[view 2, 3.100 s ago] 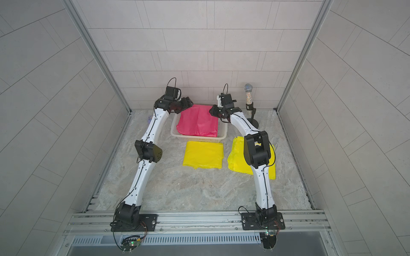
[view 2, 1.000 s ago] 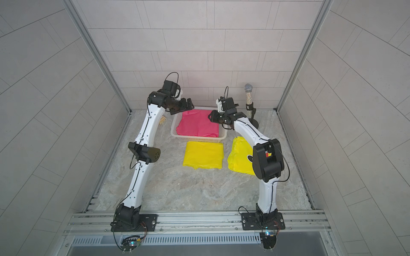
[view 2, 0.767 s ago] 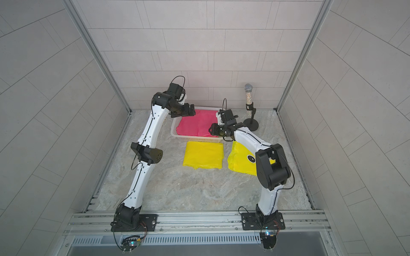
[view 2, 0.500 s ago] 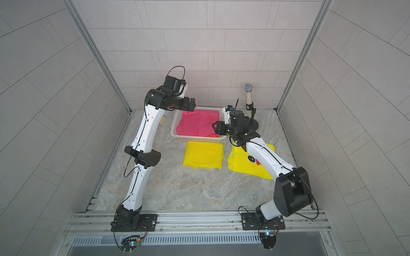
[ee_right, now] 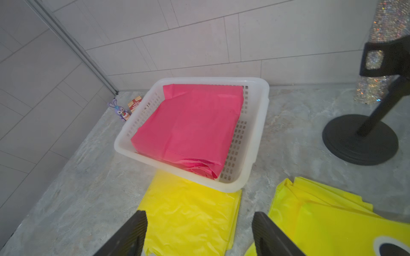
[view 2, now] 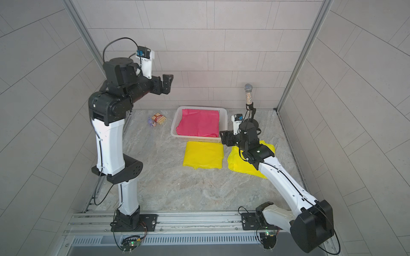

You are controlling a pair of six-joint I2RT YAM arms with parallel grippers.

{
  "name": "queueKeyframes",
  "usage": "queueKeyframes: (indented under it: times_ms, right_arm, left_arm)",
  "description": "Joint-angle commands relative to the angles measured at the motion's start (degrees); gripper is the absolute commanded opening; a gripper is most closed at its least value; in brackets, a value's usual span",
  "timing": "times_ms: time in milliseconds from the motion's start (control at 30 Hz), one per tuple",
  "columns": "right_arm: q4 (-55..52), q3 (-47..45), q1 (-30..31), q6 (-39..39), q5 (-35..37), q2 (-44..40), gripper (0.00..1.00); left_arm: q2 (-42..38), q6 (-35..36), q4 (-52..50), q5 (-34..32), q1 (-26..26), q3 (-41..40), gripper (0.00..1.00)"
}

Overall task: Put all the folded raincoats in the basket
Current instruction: Pick up the raincoat from the center of the board.

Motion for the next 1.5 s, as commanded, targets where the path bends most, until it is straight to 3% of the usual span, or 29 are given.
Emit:
queueKeyframes:
  times_ms: [0,167,367,500,667,767,833,900,1033,1133,1233,1300,1467]
  right_arm:
    - [-5.7,-3.5,1.4,0.6,4.1,-1.1,0.79]
    - [-4.0,-9.3,6.0,1.4,5.8,-0.9,0.78]
    - [-3.8,-11.2,12.3,-0.6,8.7,-2.6,0.79]
    - [-5.9,-11.1,14.4,-2.0,8.6,-4.5,0.8]
    - [-8.8,-11.0,16.8,-2.2,8.7,-7.8,0.81]
    - [-8.5,-12.1,18.2,-2.0,9.2,-9.8,0.82]
    - [-8.3,-12.5,18.9,-2.0,9.0,-10.6,0.82]
    - [-8.4,-12.5,19.1,-2.1,9.5,-10.6,0.83]
    - [-10.1,-11.0,19.1,-1.2,15.8,-7.1,0.83]
    - [-10.1,-9.6,19.2,0.1,16.9,-1.5,0.83]
    - [-7.6,-9.9,19.3,1.9,15.9,3.8,0.81]
    - [-5.8,-10.2,19.3,3.2,15.8,6.5,0.8]
    - [-2.0,-10.1,19.3,5.0,14.0,12.7,0.8]
  left_arm:
    - [-2.1,-0.1,-5.8,-3.1,0.4,2.5,1.0]
    - [-2.1,-0.4,-9.9,-3.5,0.5,1.9,0.98]
    - [-12.2,2.2,-2.9,-8.6,5.3,-2.4,1.0]
    - [-18.6,4.1,3.1,-12.9,5.4,-3.7,1.0]
    - [-21.3,-1.6,11.6,-16.0,5.4,-0.5,1.0]
    - [-20.8,-3.2,19.4,-12.3,5.4,2.0,1.0]
    - [-20.3,1.0,23.9,-5.3,5.5,1.4,1.0]
    - [-23.5,8.3,26.4,-0.8,5.5,-8.4,1.0]
    - [-36.3,15.6,35.4,-3.6,5.4,-43.7,1.0]
    - [-51.7,11.1,51.9,-11.0,5.4,-79.5,1.0]
    - [-67.8,4.2,69.8,-14.0,5.4,-111.7,1.0]
    - [-74.1,-1.1,69.4,-15.5,5.5,-121.4,1.0]
    - [-76.1,-13.5,55.0,-15.9,5.5,-127.7,1.0]
